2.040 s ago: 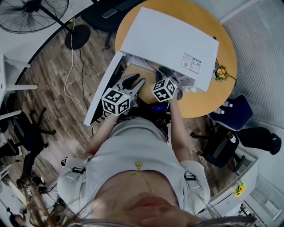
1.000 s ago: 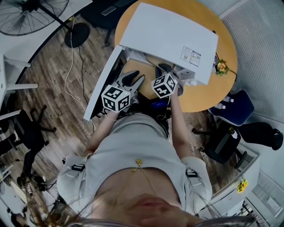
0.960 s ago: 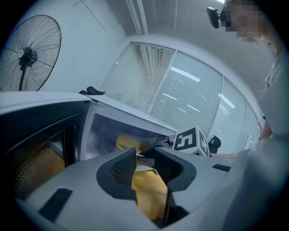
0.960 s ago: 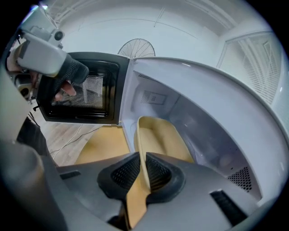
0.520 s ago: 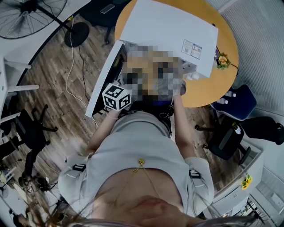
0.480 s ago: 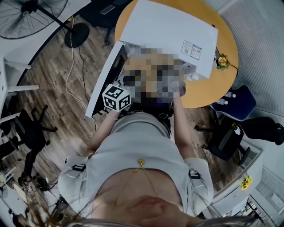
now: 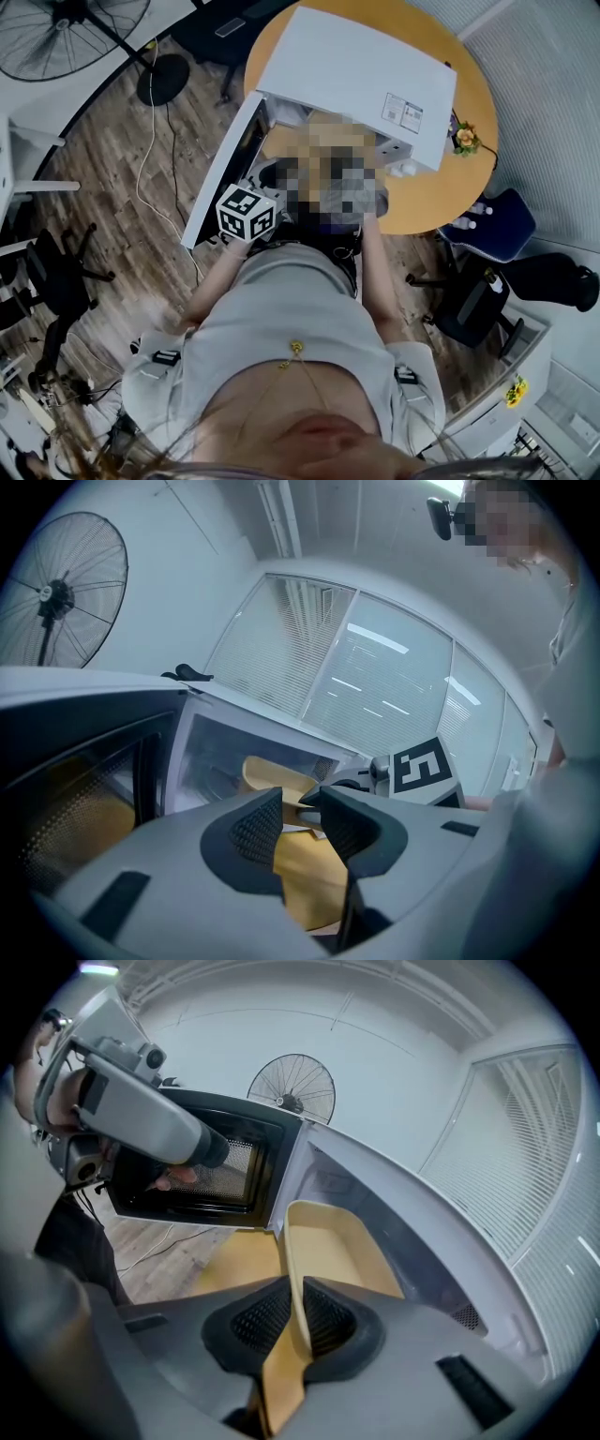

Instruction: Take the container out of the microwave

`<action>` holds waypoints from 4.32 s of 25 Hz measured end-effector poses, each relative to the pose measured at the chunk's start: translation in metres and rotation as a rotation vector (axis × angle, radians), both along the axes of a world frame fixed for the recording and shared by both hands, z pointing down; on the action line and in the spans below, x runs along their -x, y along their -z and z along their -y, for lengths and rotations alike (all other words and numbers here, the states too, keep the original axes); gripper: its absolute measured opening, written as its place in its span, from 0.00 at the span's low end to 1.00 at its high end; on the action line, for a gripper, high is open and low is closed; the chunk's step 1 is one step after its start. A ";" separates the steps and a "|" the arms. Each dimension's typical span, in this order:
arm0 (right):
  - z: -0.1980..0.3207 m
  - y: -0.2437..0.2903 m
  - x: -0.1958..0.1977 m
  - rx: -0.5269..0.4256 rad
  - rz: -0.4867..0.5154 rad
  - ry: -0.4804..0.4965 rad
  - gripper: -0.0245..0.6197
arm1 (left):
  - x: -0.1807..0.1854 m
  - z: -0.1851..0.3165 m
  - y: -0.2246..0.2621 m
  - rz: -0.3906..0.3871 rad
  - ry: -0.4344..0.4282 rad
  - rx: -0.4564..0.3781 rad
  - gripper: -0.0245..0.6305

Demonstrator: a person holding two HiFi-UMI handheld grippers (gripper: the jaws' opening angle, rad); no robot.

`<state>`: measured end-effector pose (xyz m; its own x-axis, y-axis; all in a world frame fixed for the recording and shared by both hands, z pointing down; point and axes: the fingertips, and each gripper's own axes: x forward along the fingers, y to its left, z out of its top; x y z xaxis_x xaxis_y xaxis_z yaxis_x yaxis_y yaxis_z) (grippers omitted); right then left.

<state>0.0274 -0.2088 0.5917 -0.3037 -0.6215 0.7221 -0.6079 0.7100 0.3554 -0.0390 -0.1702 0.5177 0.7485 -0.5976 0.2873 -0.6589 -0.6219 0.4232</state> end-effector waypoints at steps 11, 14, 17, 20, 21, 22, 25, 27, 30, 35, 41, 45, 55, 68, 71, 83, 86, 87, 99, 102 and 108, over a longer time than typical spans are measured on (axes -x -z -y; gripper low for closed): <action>-0.019 -0.001 0.004 0.023 0.032 -0.011 0.11 | 0.001 -0.005 -0.003 0.005 0.002 0.001 0.23; -0.024 0.000 0.004 0.021 0.029 -0.006 0.11 | -0.001 -0.007 -0.003 0.006 -0.006 0.004 0.23; -0.027 0.000 0.005 0.019 0.024 -0.007 0.11 | -0.003 -0.010 -0.004 0.014 -0.020 0.006 0.23; -0.029 0.000 0.005 0.019 0.027 -0.008 0.11 | -0.005 -0.011 -0.006 0.019 -0.027 0.008 0.23; -0.030 0.000 0.006 0.017 0.027 -0.007 0.11 | -0.004 -0.011 -0.007 0.020 -0.027 0.008 0.23; -0.031 0.001 0.006 0.015 0.026 -0.007 0.11 | -0.004 -0.012 -0.007 0.021 -0.028 0.008 0.23; -0.035 0.001 0.007 0.007 0.016 -0.006 0.11 | 0.000 -0.012 -0.008 0.021 -0.021 0.007 0.23; -0.037 0.002 0.007 0.004 0.015 -0.010 0.11 | 0.004 -0.012 -0.008 0.026 -0.010 0.004 0.23; -0.042 0.004 0.008 0.001 0.018 -0.011 0.11 | 0.010 -0.013 -0.008 0.027 0.006 0.000 0.23; -0.051 0.007 0.012 -0.004 0.018 0.002 0.11 | 0.020 -0.016 -0.015 0.045 0.021 0.006 0.23; -0.064 0.006 0.015 0.014 0.032 0.015 0.11 | 0.029 -0.023 -0.019 0.054 0.060 0.018 0.23; -0.073 0.008 0.012 0.009 0.028 0.028 0.11 | 0.033 -0.025 -0.017 0.060 0.101 0.012 0.23; -0.099 0.023 0.003 0.002 0.006 0.099 0.11 | 0.044 -0.043 -0.015 0.047 0.217 0.048 0.23; -0.140 0.032 -0.004 -0.003 -0.001 0.143 0.11 | 0.044 -0.066 -0.016 -0.018 0.251 0.068 0.23; -0.147 0.032 -0.006 -0.003 0.002 0.142 0.11 | 0.040 -0.071 -0.016 -0.012 0.235 0.057 0.23; -0.157 0.035 -0.001 -0.013 0.032 0.123 0.11 | 0.045 -0.071 -0.019 0.047 0.223 0.019 0.23; -0.156 0.034 -0.001 -0.004 0.032 0.097 0.11 | 0.052 -0.070 -0.019 0.043 0.231 0.018 0.23; -0.155 0.034 -0.001 0.002 0.036 0.087 0.11 | 0.053 -0.070 -0.019 0.040 0.227 0.021 0.23; -0.145 0.035 0.010 0.027 0.066 0.048 0.11 | 0.045 -0.079 -0.024 0.059 0.118 0.039 0.23; -0.142 0.034 0.013 0.037 0.071 0.049 0.11 | 0.045 -0.080 -0.023 0.047 0.114 0.042 0.23; -0.136 0.030 0.015 0.055 0.069 0.052 0.11 | 0.052 -0.078 -0.023 0.033 0.132 0.055 0.23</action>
<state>0.0122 -0.0733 0.5616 -0.3844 -0.5638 0.7310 -0.5914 0.7585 0.2739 -0.0908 -0.0918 0.5405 0.6545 -0.6726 0.3453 -0.7472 -0.5056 0.4314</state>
